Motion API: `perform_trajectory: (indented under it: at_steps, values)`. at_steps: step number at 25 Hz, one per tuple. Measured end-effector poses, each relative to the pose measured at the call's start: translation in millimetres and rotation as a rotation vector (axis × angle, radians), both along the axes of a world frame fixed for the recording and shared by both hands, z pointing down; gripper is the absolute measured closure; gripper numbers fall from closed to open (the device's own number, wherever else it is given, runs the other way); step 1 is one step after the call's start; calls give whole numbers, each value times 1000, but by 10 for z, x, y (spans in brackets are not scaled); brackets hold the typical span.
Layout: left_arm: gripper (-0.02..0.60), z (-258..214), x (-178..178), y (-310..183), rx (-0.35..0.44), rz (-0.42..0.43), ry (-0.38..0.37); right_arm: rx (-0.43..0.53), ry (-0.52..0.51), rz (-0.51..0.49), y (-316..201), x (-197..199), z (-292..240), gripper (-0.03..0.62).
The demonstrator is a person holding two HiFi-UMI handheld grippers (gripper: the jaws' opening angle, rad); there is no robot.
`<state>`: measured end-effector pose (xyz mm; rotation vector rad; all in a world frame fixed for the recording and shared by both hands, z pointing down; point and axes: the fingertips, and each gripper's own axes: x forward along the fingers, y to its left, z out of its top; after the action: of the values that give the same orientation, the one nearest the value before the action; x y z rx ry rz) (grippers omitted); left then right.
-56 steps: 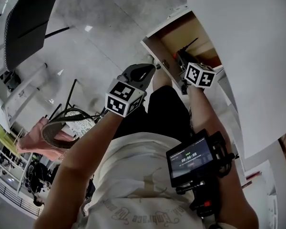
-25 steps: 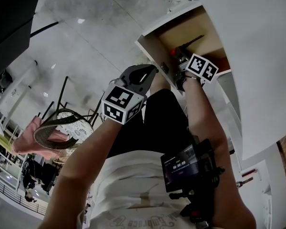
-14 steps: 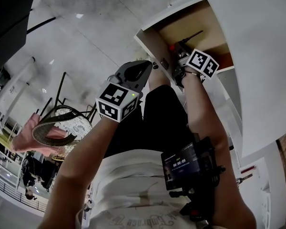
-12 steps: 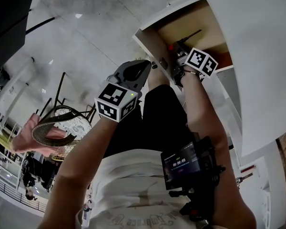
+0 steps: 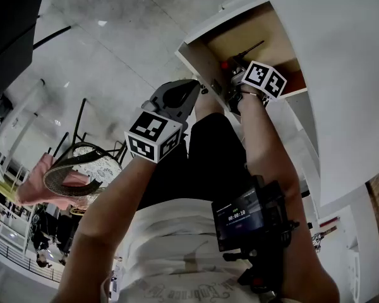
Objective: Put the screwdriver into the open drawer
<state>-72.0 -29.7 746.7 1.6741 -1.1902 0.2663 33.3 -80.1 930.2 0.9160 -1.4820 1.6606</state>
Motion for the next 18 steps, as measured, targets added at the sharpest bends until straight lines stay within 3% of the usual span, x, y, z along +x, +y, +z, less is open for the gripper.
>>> perform_trajectory:
  at_steps: [18]
  values:
    - [561, 0, -102, 67, 2, 20, 6, 30, 27, -18, 6, 1, -41, 420]
